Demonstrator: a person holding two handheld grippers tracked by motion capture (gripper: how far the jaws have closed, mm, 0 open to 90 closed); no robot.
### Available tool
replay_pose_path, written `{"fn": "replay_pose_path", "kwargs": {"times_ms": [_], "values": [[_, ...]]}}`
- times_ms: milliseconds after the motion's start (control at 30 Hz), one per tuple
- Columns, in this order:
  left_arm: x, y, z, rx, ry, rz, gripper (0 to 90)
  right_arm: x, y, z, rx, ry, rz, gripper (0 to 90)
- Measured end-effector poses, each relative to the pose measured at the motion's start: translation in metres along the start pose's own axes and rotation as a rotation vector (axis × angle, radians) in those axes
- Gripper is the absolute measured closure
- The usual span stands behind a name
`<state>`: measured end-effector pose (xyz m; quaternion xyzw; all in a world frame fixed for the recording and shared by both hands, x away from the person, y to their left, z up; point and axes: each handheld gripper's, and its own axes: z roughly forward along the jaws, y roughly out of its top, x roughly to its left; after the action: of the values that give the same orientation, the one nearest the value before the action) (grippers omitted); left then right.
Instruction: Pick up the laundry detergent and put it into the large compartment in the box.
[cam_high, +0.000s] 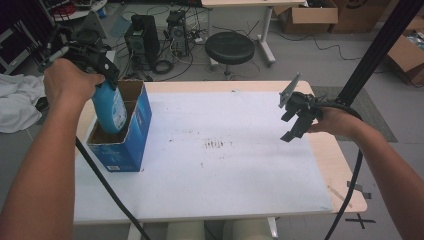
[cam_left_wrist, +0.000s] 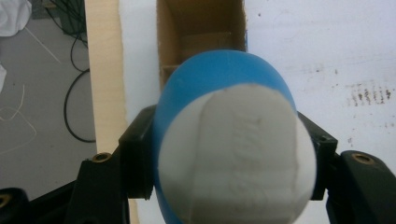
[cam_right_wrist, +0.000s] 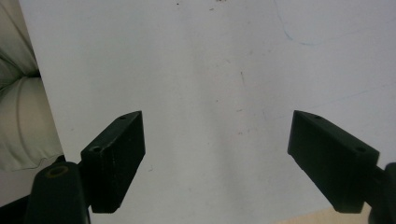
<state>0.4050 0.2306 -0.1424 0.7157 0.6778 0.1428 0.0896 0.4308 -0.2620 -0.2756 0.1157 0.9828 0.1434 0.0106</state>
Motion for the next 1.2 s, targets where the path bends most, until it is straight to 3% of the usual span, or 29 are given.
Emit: {"fn": "replay_pose_path", "kwargs": {"times_ms": [267, 667, 1200], "values": [[0.005, -0.004, 0.025, 0.019, -0.013, -0.001, 38.2, -0.002, -0.005, 0.003, 0.006, 0.007, 0.015, 18.7], [0.009, -0.017, 0.082, 0.05, -0.04, 0.004, 38.1, -0.005, -0.01, 0.002, 0.012, 0.006, 0.025, 18.7], [0.006, -0.031, 0.128, 0.057, -0.031, 0.017, 38.1, -0.006, -0.01, 0.006, 0.017, 0.012, 0.03, 18.7]]}}
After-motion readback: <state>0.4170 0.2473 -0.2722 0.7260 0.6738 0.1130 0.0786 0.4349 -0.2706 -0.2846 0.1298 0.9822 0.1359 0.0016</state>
